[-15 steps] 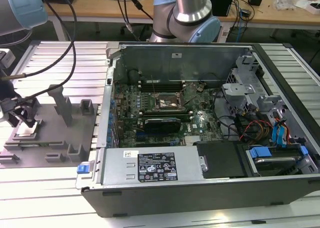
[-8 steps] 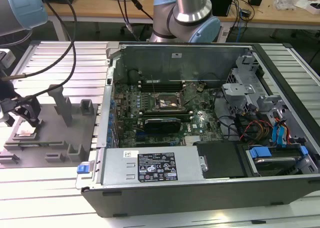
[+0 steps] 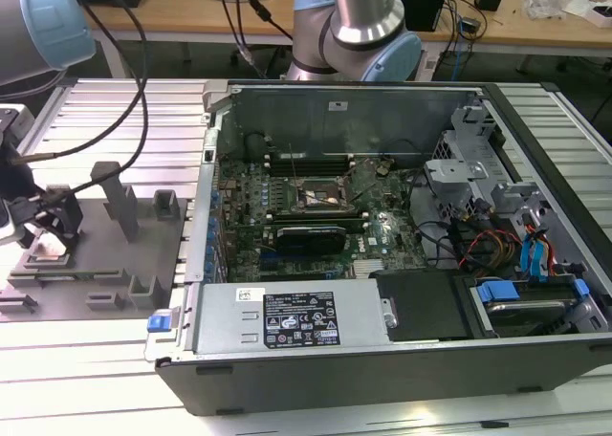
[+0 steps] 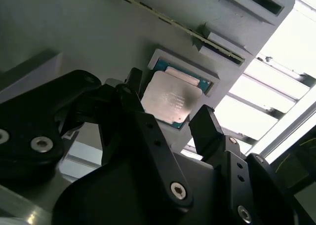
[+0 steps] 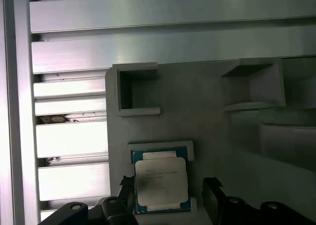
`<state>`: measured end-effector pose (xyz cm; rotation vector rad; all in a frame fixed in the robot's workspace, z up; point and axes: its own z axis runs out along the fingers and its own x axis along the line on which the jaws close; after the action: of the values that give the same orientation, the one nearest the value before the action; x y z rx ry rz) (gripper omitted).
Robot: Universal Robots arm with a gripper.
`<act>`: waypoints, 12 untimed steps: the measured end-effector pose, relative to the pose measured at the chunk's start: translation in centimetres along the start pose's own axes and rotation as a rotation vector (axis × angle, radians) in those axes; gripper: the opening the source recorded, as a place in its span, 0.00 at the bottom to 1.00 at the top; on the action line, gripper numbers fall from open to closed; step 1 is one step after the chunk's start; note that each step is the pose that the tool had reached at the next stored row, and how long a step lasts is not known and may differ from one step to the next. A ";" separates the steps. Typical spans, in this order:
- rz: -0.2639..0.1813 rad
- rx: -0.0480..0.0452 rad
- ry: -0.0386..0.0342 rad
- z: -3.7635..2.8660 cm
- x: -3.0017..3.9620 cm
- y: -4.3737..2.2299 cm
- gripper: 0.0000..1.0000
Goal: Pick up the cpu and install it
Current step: 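Pick up the cpu and move it towards the insertion slot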
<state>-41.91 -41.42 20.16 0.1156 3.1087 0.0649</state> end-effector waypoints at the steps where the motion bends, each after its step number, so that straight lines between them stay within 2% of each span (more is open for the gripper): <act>1: 0.000 -0.0001 -0.0014 0.15 0.01 0.00 0.66; 4: -0.009 -0.0005 -0.0031 0.37 0.02 -0.01 0.66; 7: -0.039 -0.0013 -0.0020 0.64 0.06 0.07 0.66; 12: -0.046 -0.0015 -0.0021 1.00 0.32 0.40 0.66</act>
<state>-42.17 -40.96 19.17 0.0435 3.1074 0.0660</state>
